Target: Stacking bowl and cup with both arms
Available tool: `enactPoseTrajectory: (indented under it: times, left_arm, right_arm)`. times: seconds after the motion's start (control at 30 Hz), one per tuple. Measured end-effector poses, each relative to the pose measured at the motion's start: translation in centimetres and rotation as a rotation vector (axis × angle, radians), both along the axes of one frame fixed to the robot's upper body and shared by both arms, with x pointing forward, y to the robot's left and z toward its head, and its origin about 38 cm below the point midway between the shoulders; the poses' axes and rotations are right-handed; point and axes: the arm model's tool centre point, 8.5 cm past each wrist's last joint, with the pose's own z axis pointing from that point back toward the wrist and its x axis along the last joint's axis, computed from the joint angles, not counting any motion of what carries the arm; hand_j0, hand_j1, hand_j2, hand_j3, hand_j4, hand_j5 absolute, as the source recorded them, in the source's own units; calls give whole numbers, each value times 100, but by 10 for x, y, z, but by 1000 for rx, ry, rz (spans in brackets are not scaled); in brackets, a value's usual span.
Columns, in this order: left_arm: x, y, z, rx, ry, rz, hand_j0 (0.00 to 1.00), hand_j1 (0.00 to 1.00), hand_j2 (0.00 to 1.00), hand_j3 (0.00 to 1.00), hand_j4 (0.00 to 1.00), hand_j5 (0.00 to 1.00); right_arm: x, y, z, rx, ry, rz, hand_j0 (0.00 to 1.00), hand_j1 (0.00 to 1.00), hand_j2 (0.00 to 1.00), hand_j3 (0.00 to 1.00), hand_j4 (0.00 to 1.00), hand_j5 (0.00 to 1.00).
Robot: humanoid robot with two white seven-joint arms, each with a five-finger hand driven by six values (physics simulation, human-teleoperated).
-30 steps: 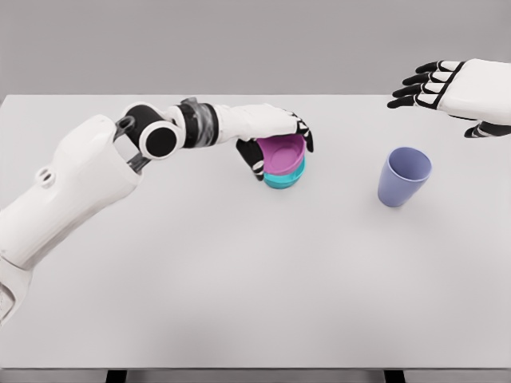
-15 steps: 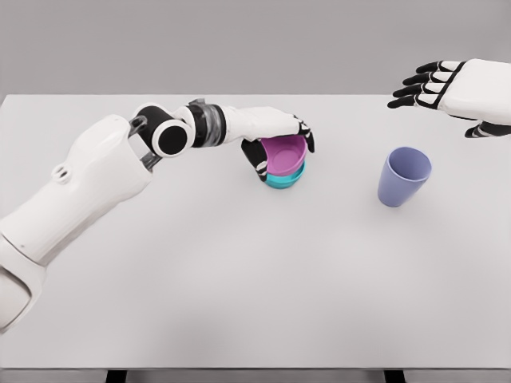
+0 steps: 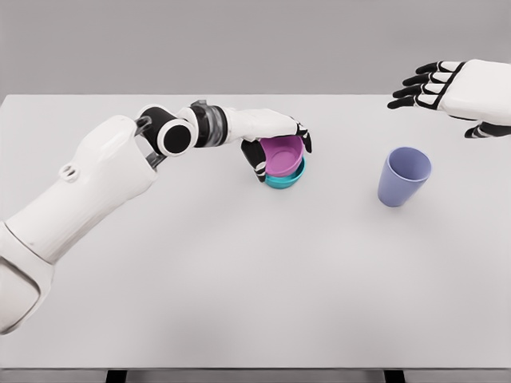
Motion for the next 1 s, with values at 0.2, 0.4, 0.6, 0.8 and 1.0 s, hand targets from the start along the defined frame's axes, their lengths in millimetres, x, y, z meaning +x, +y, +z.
enactPoseTrajectory:
  times: [0.2,0.4,0.6,0.8,1.0]
  left_arm:
    - [2,1,-3,4,6,9,73,73,73,73,73,73]
    - [3,3,-5,8,11,15,87,87,87,87,87,87]
    - [3,3,-5,7,10,14,100,100,100,100,100,100]
    - [3,3,-4,6,8,12,100,100,100,100,100,100]
    - [-11,13,22,-34,-39,-33,100,100,100,100,100,100]
  right_arm:
    - [-1,-3,-4,-7,11,-6,100,100,100,100,100,100]
    - [-7,-10,-13,-29,41,-22,100,100,100,100,100,100]
    - [-12,10,-8,27,24,43,100,100,100,100,100,100]
    - [-16,4,-23,1,89,37,100,100,100,100,100,100]
    - [-10,-5,-42,-16,148,2,100,100,100,100,100,100]
